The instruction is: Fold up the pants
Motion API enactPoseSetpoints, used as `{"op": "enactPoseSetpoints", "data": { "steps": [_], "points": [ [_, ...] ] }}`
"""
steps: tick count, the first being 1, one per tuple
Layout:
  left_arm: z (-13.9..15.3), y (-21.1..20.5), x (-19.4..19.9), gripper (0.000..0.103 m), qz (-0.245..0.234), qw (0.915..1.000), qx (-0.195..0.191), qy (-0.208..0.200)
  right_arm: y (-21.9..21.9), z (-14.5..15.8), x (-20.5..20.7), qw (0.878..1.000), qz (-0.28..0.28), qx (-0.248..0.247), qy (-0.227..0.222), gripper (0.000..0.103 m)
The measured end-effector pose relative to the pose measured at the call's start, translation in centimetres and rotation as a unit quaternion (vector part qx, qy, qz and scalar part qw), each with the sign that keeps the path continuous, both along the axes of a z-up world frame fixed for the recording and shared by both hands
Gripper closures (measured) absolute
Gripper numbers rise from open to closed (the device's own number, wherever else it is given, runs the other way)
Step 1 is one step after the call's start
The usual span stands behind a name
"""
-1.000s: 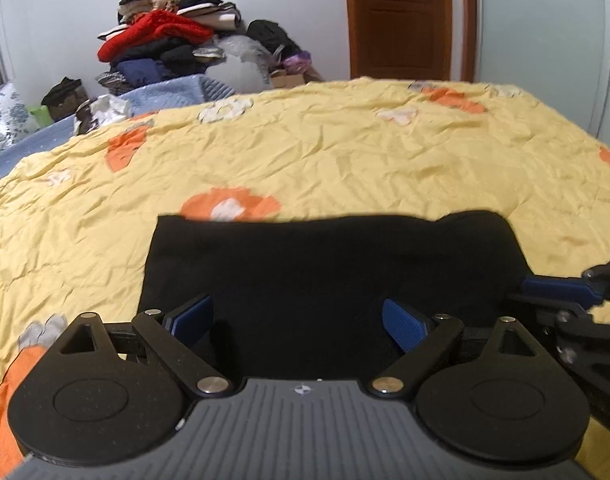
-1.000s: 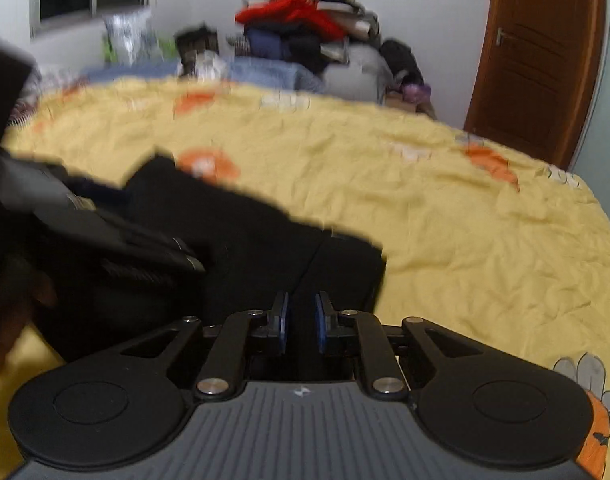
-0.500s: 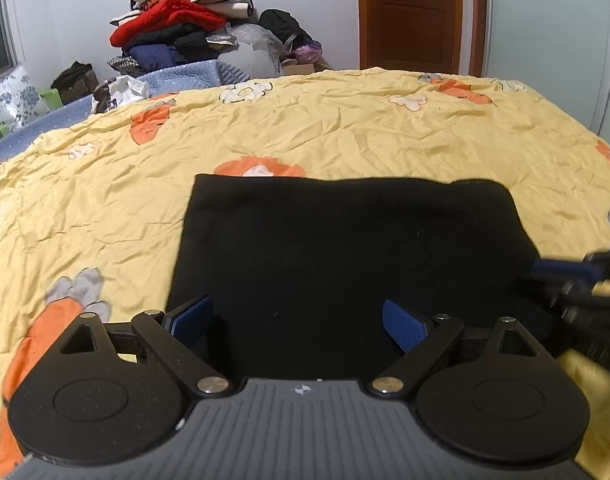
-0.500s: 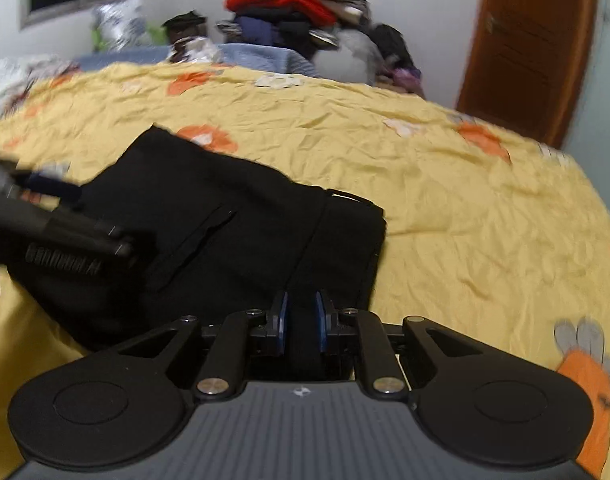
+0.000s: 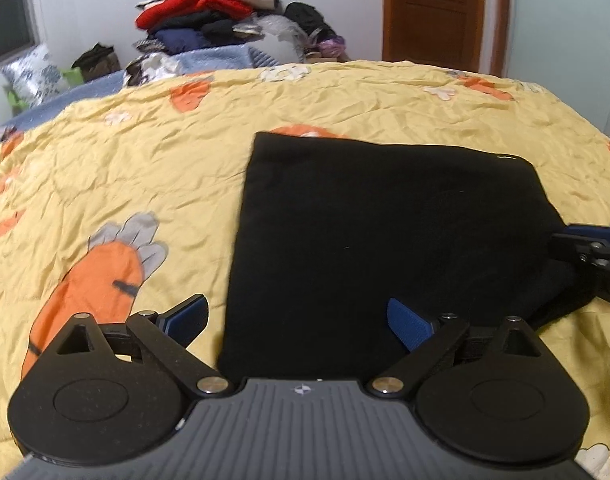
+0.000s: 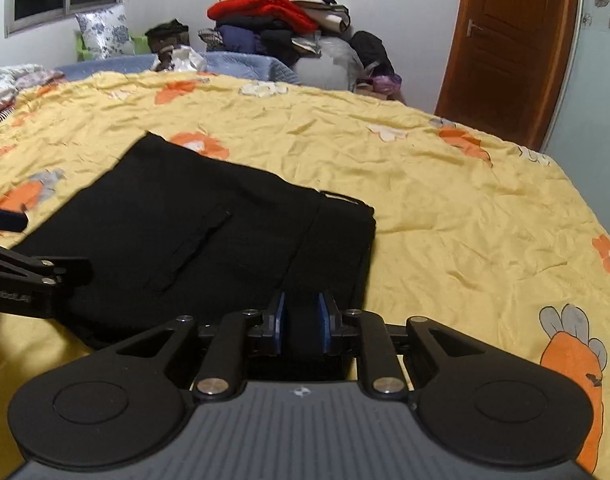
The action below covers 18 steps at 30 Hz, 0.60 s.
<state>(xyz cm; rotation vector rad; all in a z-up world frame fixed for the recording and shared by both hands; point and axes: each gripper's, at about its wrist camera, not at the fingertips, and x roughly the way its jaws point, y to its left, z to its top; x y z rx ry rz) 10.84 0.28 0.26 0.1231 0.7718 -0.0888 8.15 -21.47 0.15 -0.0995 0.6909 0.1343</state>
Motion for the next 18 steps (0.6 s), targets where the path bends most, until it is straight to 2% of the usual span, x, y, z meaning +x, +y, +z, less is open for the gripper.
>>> {"op": "enactPoseSetpoints", "data": {
  "steps": [4,9,12,14,15,17,18],
  "points": [
    [-0.1,0.9,0.1,0.002,0.012,0.9998,-0.017,0.007,-0.1,-0.2,-0.6,1.000,-0.001,0.023,-0.002,0.086],
    [-0.1,0.7,-0.3,0.002,0.006,1.0000,-0.005,-0.003,0.1,-0.7,-0.3,1.000,0.002,0.011,0.003,0.084],
    [-0.2,1.1,-0.4,0.001,0.011,0.9998,-0.013,-0.001,0.4,0.0,-0.7,1.000,-0.012,0.009,-0.004,0.083],
    [-0.3,1.2,-0.3,0.001,0.016,0.9997,-0.021,0.003,0.8,0.1,-1.1,1.000,0.002,0.015,-0.006,0.081],
    [-0.4,1.2,-0.2,0.000,0.016,0.9996,-0.021,0.003,1.2,-0.3,-1.0,1.000,0.009,0.004,-0.003,0.079],
    [-0.3,1.2,-0.3,0.000,0.015,0.9997,-0.020,0.002,2.1,-1.3,-0.9,0.998,0.021,-0.050,-0.009,0.073],
    [-0.3,1.2,-0.3,0.000,0.015,0.9997,-0.018,0.002,2.3,-1.5,-0.9,0.998,0.018,-0.061,-0.015,0.066]
  ]
}}
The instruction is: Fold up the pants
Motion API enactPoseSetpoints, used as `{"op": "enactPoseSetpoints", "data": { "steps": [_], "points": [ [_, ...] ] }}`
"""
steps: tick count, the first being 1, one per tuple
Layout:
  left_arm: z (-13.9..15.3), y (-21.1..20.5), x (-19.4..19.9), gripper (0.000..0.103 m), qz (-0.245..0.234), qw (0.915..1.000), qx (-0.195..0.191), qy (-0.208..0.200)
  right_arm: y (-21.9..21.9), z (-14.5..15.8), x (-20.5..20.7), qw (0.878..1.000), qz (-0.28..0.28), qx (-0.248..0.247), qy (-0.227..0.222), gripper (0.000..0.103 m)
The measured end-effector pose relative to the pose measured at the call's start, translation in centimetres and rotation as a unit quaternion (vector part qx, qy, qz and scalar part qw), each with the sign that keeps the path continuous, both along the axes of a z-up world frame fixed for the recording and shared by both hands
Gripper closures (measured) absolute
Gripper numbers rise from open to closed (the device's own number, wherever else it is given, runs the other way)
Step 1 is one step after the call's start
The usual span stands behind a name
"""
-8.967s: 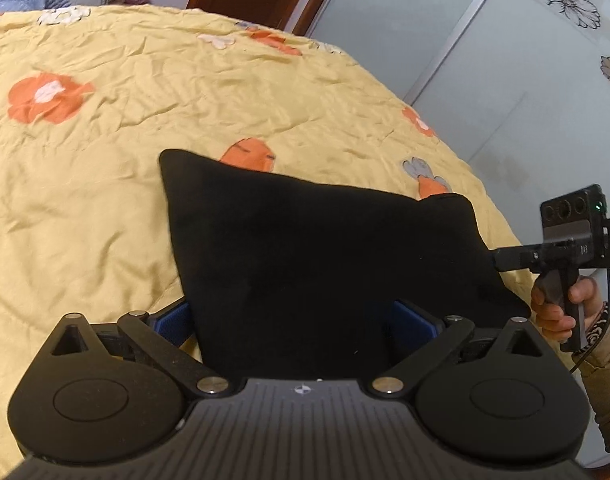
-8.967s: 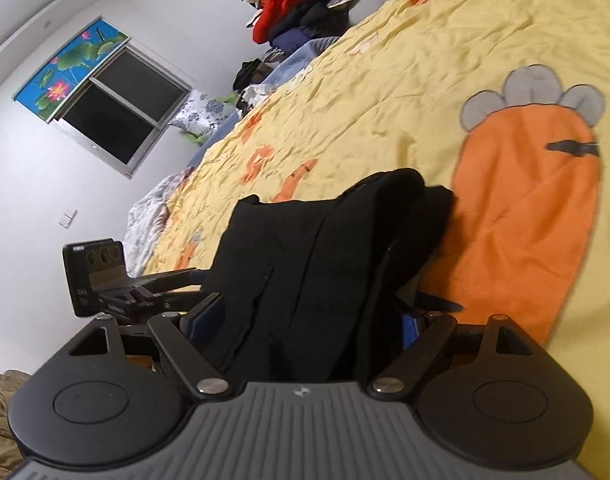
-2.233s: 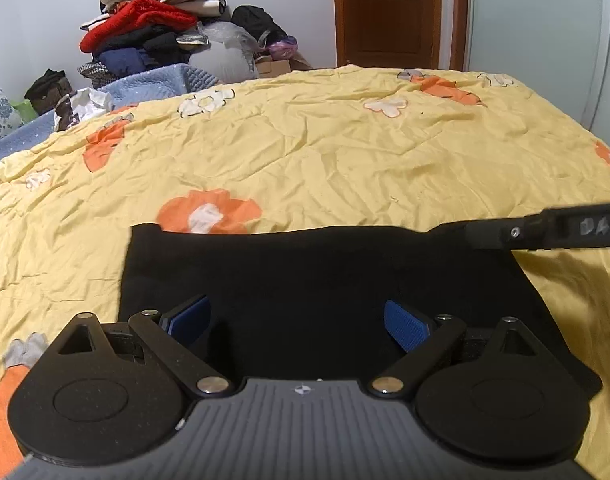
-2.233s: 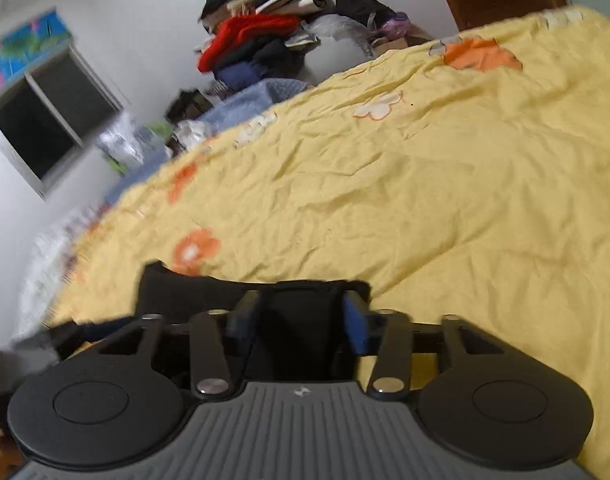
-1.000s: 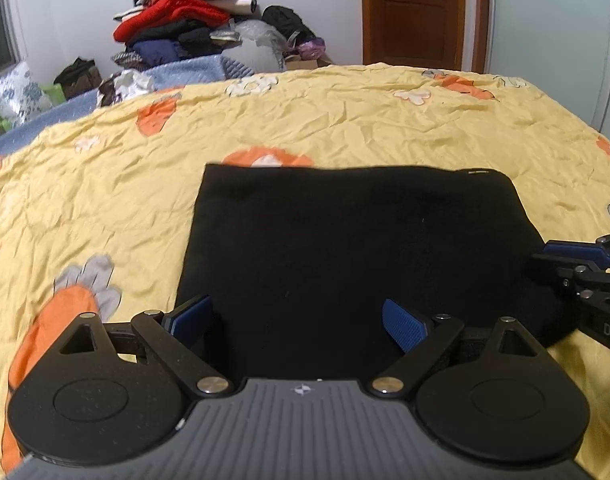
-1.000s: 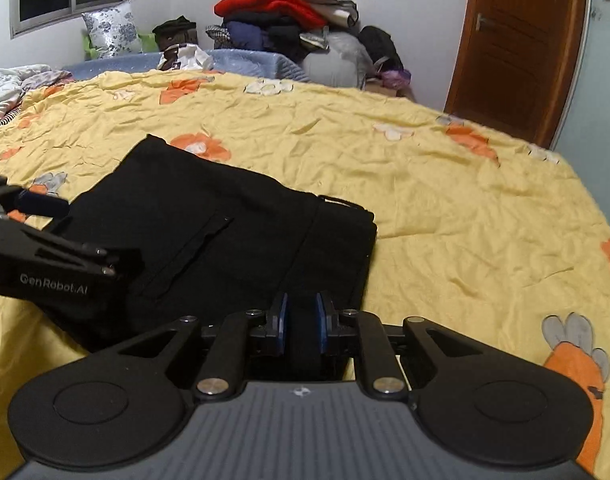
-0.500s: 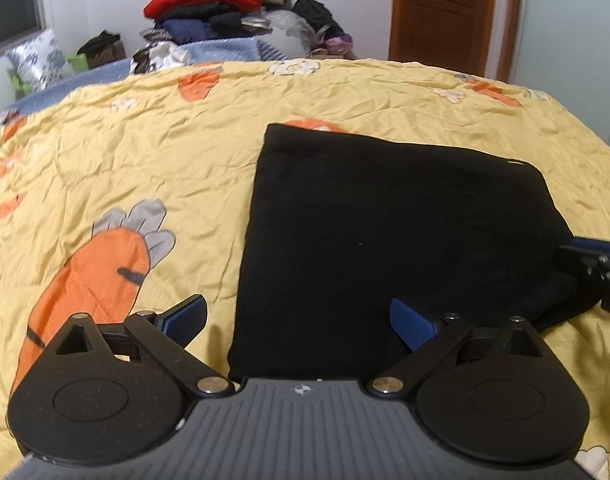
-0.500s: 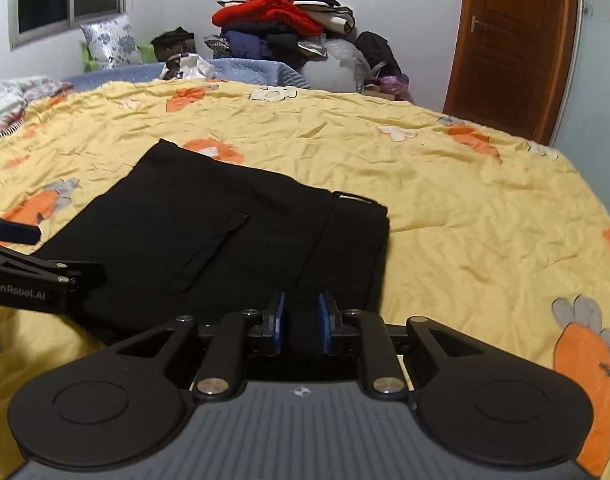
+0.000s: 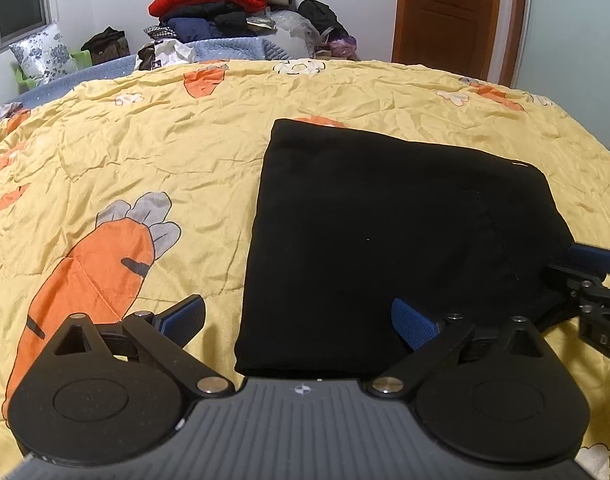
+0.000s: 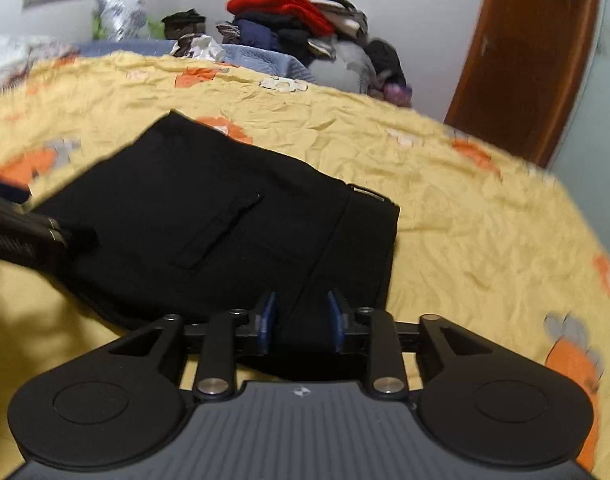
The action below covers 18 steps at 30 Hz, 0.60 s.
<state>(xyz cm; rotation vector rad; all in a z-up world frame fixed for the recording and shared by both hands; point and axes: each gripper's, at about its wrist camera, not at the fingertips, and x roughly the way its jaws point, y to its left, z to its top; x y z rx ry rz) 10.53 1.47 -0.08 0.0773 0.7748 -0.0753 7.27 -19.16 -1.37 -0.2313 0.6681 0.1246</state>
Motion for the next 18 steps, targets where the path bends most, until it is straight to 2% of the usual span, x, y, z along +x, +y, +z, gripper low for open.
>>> {"op": "enactPoseSetpoints", "data": {
  "steps": [1,5,8,9,10,13,17,18],
  "points": [
    [0.0,0.0,0.0,0.000,-0.001,1.0000,0.001,0.000,0.0,0.1,0.1,1.000,-0.011,-0.002,0.000,0.060],
    [0.0,0.2,0.0,0.000,0.001,1.0000,-0.002,0.002,-0.1,1.2,-0.5,1.000,-0.021,0.015,-0.008,0.060],
    [0.2,0.4,-0.1,0.000,-0.001,1.0000,0.001,0.003,0.3,0.9,-0.6,1.000,-0.008,0.002,0.000,0.059],
    [0.2,0.6,-0.2,0.000,-0.004,1.0000,0.002,0.004,0.1,0.5,-0.5,1.000,-0.009,-0.001,0.004,0.054],
    [0.4,0.9,-0.5,0.000,-0.007,1.0000,0.006,0.002,-0.2,0.2,-0.4,1.000,-0.013,0.003,0.003,0.047],
    [0.7,2.3,-1.4,0.000,-0.005,0.9995,0.030,-0.012,-1.1,1.0,-0.8,0.999,-0.034,0.035,0.002,0.046],
    [1.4,4.7,-2.0,0.001,0.011,0.9994,0.031,-0.011,-0.2,2.4,-2.2,0.998,-0.017,0.066,-0.018,0.042],
    [1.7,5.0,-2.2,0.006,0.017,0.9991,0.037,-0.012,0.6,2.6,-2.4,0.998,-0.007,0.063,-0.022,0.042]
  ]
}}
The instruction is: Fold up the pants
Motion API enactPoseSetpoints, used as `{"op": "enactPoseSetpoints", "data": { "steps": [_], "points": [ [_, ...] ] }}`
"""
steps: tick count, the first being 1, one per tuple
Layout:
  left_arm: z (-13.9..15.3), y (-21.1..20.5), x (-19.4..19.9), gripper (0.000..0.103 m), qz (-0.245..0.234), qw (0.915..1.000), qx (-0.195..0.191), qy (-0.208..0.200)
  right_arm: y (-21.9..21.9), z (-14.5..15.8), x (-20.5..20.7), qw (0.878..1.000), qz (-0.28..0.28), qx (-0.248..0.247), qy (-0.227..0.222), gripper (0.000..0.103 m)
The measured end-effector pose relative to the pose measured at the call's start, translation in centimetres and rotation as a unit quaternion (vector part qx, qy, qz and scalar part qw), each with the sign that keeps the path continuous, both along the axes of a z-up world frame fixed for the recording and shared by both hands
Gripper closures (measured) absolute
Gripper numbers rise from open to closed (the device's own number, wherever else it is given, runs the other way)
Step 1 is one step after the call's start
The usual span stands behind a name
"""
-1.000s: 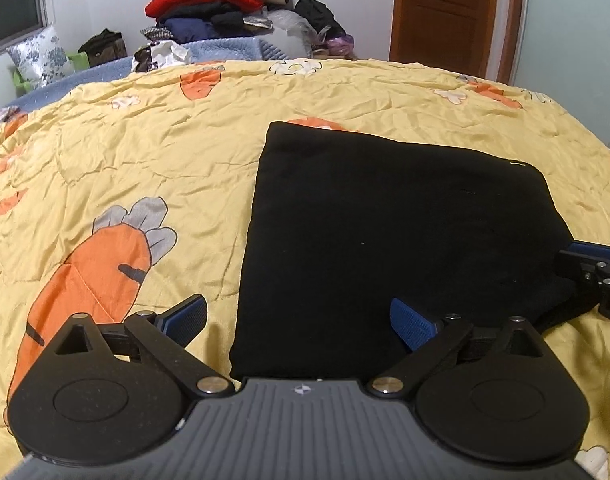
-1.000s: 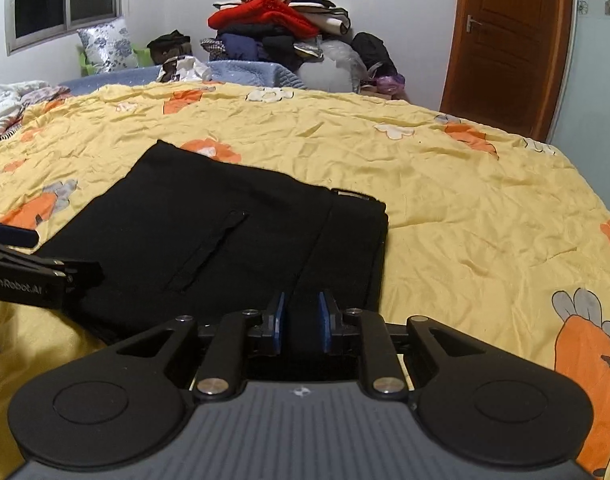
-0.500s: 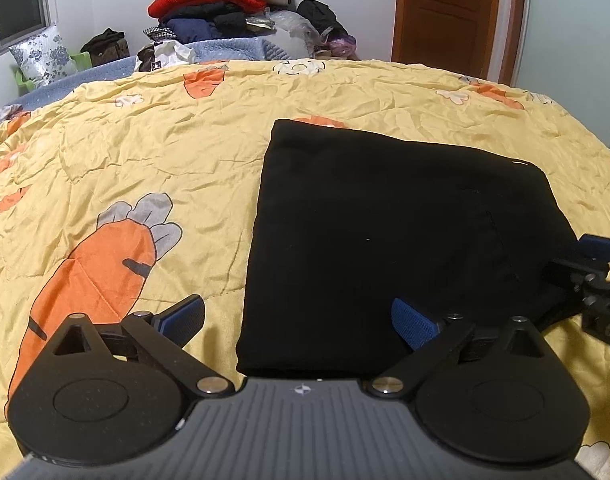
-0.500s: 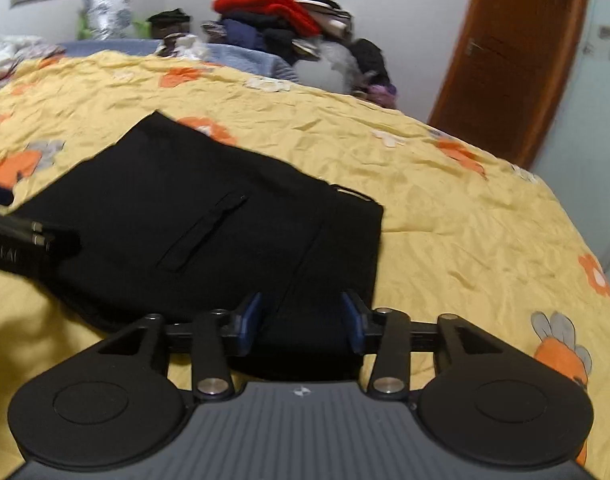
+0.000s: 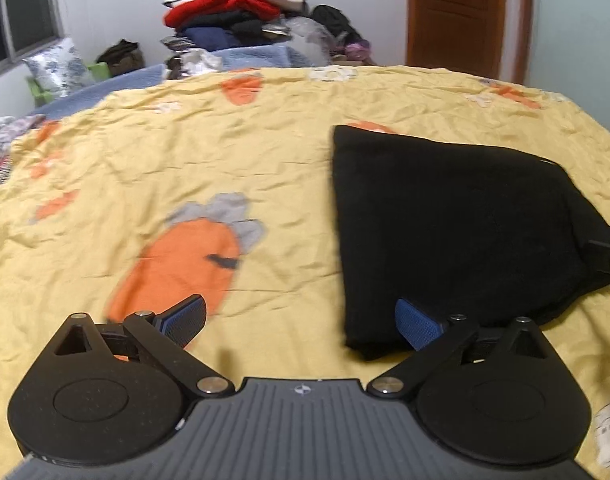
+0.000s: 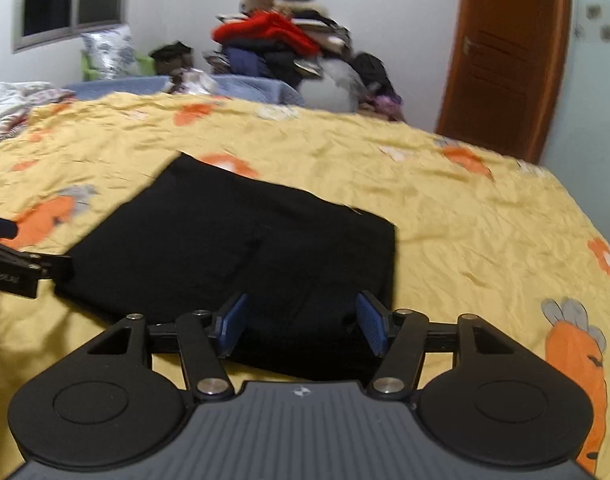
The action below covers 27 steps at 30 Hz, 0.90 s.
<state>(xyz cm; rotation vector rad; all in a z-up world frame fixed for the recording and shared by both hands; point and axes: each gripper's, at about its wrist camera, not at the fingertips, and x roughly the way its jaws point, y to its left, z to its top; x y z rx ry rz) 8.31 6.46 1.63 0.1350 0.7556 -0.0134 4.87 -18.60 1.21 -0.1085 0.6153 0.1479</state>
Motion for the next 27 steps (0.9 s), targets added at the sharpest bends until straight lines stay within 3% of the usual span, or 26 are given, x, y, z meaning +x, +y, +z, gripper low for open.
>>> {"op": "enactPoseSetpoints", "data": {
  "steps": [5,9,12,13,16,19,22,24,27],
  "points": [
    [1.1,1.3,-1.4,0.005,-0.014,0.9997,0.019,-0.004,5.3,1.1,-2.0,0.993,0.066,-0.082,-0.056,0.042],
    [0.6,1.2,-1.9,0.005,-0.043,0.9990,0.007,0.012,6.4,-1.5,-0.9,0.975,0.012,-0.213,-0.067,0.036],
    [0.5,0.6,-2.0,0.005,-0.046,0.9989,0.012,0.006,2.5,-2.3,-0.1,0.985,-0.028,-0.166,-0.034,0.034],
    [0.7,0.4,-2.0,0.005,-0.048,0.9988,0.008,0.004,0.9,-2.3,0.0,0.988,-0.051,-0.147,-0.027,0.027],
    [1.2,-0.5,-1.3,0.005,-0.047,0.9989,-0.003,-0.005,-2.3,-0.8,-0.6,0.995,-0.088,-0.039,-0.036,0.026],
    [1.6,-1.9,-0.4,0.005,-0.050,0.9987,-0.010,-0.004,-1.0,-0.6,-0.6,0.996,-0.055,-0.041,-0.055,0.026],
    [1.0,-3.3,0.5,0.003,-0.063,0.9979,0.014,0.000,0.1,-3.1,1.4,0.995,-0.039,-0.093,-0.008,0.026],
    [0.5,-3.5,0.6,0.009,-0.048,0.9981,0.039,0.008,-1.3,-2.6,1.1,0.998,-0.057,-0.028,-0.001,0.026],
    [1.5,-3.0,-1.1,0.007,-0.057,0.9982,0.016,-0.007,-2.3,-0.1,-1.6,0.997,-0.063,0.047,-0.024,0.024]
  ]
}}
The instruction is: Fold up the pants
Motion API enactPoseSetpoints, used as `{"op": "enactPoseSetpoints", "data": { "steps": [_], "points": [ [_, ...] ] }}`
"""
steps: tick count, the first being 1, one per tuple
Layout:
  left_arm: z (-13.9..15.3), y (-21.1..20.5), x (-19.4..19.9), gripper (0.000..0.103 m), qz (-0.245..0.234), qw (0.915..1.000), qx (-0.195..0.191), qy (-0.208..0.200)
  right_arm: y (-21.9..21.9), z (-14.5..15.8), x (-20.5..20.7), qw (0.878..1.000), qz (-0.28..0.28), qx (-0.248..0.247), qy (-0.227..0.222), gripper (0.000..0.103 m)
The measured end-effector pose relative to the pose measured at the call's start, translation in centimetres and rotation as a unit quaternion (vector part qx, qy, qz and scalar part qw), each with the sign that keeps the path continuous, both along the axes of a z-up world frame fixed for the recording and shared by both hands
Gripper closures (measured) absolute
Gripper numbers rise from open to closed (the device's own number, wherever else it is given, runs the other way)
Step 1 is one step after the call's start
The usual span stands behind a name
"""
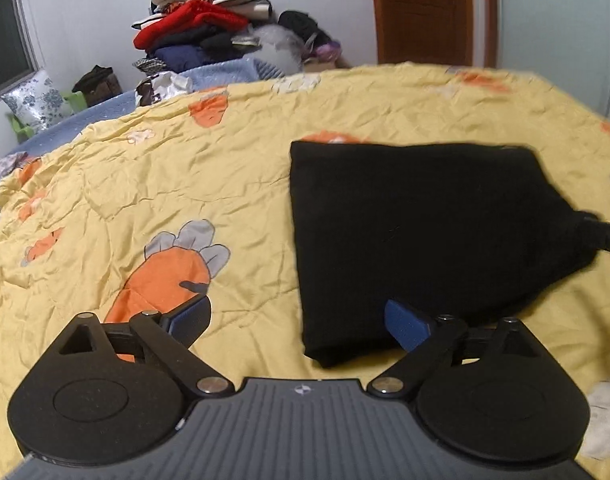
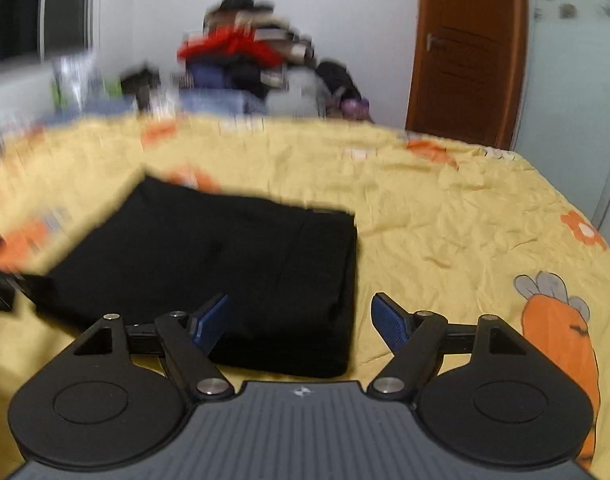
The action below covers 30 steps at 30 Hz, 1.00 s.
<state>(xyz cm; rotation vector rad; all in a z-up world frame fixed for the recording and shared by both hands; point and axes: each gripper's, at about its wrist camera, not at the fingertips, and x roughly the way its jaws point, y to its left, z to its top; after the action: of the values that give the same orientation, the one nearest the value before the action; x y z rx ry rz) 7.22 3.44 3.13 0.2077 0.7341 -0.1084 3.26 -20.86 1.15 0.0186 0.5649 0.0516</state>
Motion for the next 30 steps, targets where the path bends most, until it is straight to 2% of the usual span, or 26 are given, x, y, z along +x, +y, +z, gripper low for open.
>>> {"op": "enactPoseSetpoints", "data": {
  "steps": [3,7,9,12,17,20,25,30],
  "points": [
    [1.0,-0.4,-2.3,0.005,0.002,0.9996,-0.022,-0.015,0.9,0.9,-2.5,0.999,0.024,0.017,0.014,0.012],
    [1.3,-1.2,-5.2,0.004,0.005,0.9989,-0.043,-0.015,3.0,0.7,-5.1,0.998,0.041,0.006,0.036,0.004],
    [0.9,-1.3,-5.8,0.004,0.003,0.9982,-0.060,-0.005,3.6,0.5,-5.7,0.998,0.041,-0.010,0.043,0.003],
    [-0.5,-1.2,-5.9,0.004,0.023,0.9979,-0.060,0.010,4.2,0.0,-6.3,0.999,0.037,-0.019,0.032,0.001],
    [-2.1,-0.3,-6.2,0.004,0.052,0.9959,-0.072,0.014,3.6,-1.5,-6.2,0.999,-0.001,0.015,0.046,0.001],
    [-2.6,-0.2,-6.2,0.004,0.057,0.9963,-0.063,0.008,3.3,-2.4,-6.1,0.998,-0.020,0.040,0.053,0.001],
    [-2.9,-0.7,-6.0,0.004,0.060,0.9965,-0.057,0.004,4.2,-3.4,-5.3,0.997,-0.022,0.018,0.069,0.001],
    [-3.6,-1.5,-6.0,0.004,0.062,0.9971,-0.045,-0.002,5.2,-3.8,-5.9,1.000,-0.003,0.007,0.017,0.001]
  ]
}}
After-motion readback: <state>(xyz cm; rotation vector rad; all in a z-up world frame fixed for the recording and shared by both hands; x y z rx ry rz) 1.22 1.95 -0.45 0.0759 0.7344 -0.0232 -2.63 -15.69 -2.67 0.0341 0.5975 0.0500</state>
